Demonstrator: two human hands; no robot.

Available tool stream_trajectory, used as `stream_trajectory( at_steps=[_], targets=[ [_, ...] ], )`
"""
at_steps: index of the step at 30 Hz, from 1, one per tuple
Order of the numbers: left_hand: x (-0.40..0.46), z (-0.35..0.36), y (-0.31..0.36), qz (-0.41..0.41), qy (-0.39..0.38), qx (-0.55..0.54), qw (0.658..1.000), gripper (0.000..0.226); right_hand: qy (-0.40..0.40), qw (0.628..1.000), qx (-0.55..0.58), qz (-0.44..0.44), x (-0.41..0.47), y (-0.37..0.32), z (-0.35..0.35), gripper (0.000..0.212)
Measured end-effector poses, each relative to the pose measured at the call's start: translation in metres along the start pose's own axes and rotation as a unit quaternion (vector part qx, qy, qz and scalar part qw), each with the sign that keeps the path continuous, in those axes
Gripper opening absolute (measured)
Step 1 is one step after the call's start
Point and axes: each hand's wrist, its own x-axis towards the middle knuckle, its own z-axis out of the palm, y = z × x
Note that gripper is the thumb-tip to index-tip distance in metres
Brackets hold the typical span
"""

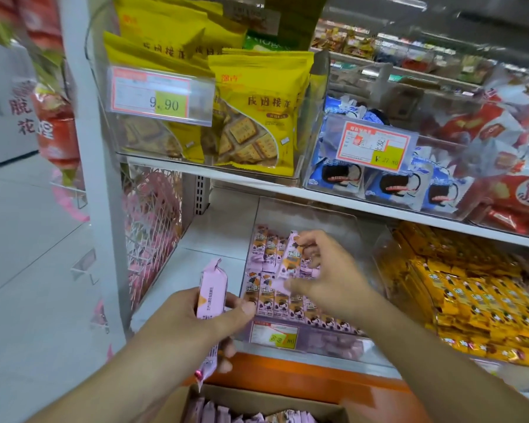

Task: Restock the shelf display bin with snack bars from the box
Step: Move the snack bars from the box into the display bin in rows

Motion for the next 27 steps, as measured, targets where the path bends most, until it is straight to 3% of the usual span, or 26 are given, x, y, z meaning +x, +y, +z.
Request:
stream_trajectory(
  at_steps=[5,9,12,15,16,17,18,20,23,27],
  targets=[
    [0.010,-0.003,-0.003,-0.003,0.003,0.001,1.000,0.033,-0.034,0.998,-0.001,0.049,0.073,0.023,0.016,0.065],
    [0.007,-0.005,-0.002,-0.037,0.024,-0.013,0.999,0.029,-0.068,0.996,-0.049,0.025,0.100,0.033,0.032,0.058],
    [-0.009,-0.005,-0.009,-0.010,-0.035,-0.079,0.996,0.054,-0.062,0.996,-0.070,-0.002,0.097,0.039,0.041,0.055],
    [-0.002,-0.004,-0.016,-0.038,-0.080,-0.153,0.984,0.031,-0.018,0.989,-0.141,-0.033,0.074,0.035,0.041,0.064],
    [0.001,-0.003,-0.021,0.006,-0.081,-0.133,0.988,0.010,-0.002,0.992,-0.123,-0.039,0.063,0.031,0.038,0.063],
    [0.003,0.001,-0.022,0.032,-0.064,-0.070,0.995,0.017,0.014,0.994,-0.092,-0.049,0.049,0.025,0.034,0.060],
    [0.005,0.000,-0.017,0.013,-0.030,-0.092,0.995,0.030,0.026,0.996,-0.058,-0.067,0.034,0.018,0.029,0.058],
    [0.010,0.001,-0.011,0.008,0.005,-0.045,0.999,0.031,0.033,0.992,-0.006,-0.120,0.000,0.002,0.017,0.059],
    [0.003,0.004,-0.007,0.061,-0.026,-0.015,0.998,0.042,0.010,0.982,0.002,-0.190,-0.049,-0.022,0.000,0.068],
    [-0.010,0.009,0.002,0.075,-0.034,0.042,0.996,0.051,-0.050,0.974,-0.029,-0.219,-0.079,-0.033,-0.006,0.076]
  ],
)
